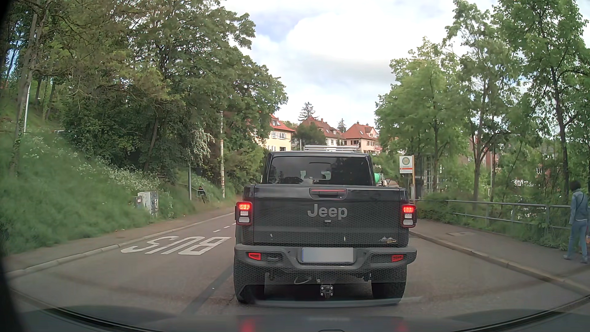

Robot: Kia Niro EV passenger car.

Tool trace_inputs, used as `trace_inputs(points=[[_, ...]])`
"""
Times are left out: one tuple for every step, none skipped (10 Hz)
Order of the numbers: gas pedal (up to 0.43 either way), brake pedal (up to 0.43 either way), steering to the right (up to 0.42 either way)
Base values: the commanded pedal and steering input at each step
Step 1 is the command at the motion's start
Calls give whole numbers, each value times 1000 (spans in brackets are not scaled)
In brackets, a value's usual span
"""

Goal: Follow the waypoints while adhering to traffic rules and regulations

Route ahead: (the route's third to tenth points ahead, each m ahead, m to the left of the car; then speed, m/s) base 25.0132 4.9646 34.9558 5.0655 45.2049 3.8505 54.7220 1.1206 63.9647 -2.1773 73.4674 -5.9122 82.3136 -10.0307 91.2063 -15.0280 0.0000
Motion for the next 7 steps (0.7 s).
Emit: trace_inputs(points=[[0,0,0],[0,0,0],[0,0,0],[0,0,0],[0,0,0],[0,0,0],[0,0,0]])
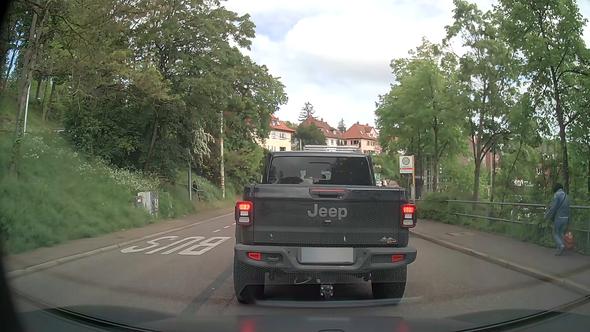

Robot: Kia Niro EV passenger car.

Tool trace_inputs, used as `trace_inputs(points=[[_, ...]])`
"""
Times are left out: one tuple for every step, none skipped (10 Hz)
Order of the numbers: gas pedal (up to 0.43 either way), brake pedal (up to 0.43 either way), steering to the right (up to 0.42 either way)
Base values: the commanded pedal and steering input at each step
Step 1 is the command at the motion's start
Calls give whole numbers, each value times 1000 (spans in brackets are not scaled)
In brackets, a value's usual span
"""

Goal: Follow the waypoints while adhering to traffic rules and regulations

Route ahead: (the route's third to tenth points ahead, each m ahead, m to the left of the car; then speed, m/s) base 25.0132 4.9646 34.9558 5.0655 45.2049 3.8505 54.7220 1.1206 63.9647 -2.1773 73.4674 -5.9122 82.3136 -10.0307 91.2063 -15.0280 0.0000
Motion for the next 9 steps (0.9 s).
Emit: trace_inputs(points=[[0,0,0],[0,0,0],[0,0,0],[0,0,0],[0,0,0],[0,0,0],[0,0,0],[0,0,0],[0,0,0]])
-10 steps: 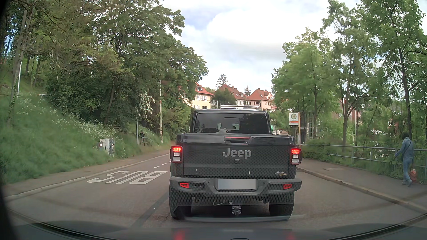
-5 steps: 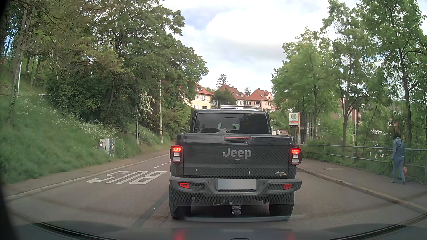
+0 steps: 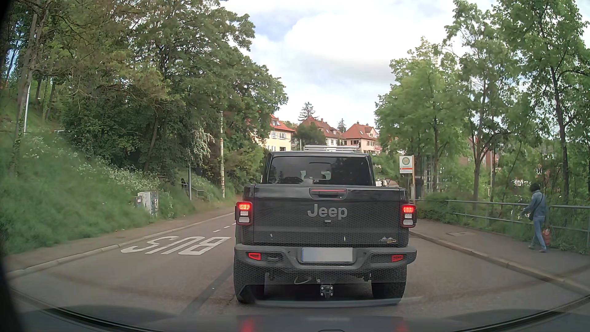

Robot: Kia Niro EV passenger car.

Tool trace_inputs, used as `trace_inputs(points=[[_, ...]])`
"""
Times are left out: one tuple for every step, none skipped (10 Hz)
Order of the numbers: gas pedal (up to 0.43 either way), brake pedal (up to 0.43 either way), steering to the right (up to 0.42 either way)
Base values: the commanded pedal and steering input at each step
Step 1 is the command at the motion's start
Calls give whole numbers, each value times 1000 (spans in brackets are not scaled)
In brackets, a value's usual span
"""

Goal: Follow the waypoints while adhering to traffic rules and regulations

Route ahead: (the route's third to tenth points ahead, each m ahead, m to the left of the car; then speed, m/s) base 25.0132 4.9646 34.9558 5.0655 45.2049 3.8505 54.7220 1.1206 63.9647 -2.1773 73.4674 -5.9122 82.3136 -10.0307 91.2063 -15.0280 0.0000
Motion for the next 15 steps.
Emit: trace_inputs(points=[[0,0,0],[0,0,0],[0,0,0],[0,0,0],[0,0,0],[0,0,0],[0,0,0],[0,0,0],[0,0,0],[0,0,0],[0,0,0],[0,0,0],[0,0,0],[0,0,0],[0,0,0]])
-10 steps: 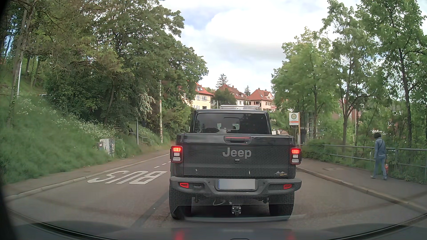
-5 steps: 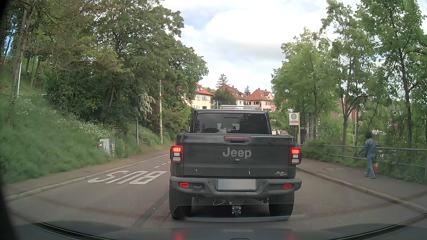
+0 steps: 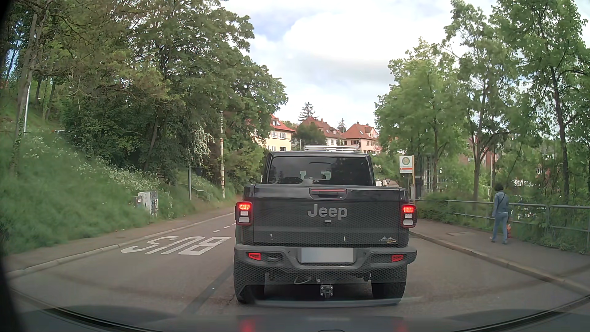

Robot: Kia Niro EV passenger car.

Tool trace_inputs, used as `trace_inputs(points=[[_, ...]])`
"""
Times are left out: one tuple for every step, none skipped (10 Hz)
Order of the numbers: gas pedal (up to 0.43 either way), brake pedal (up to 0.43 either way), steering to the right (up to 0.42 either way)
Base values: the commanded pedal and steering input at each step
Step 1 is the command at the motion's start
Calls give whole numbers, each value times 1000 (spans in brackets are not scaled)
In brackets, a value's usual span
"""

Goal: Follow the waypoints while adhering to traffic rules and regulations

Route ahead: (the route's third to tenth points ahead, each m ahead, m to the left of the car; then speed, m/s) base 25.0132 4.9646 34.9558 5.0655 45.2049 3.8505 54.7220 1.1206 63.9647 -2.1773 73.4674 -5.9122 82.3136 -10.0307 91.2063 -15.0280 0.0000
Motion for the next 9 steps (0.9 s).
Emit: trace_inputs(points=[[0,0,0],[0,0,0],[0,0,0],[0,0,0],[0,0,0],[0,0,0],[0,0,0],[0,0,0],[0,0,0]])
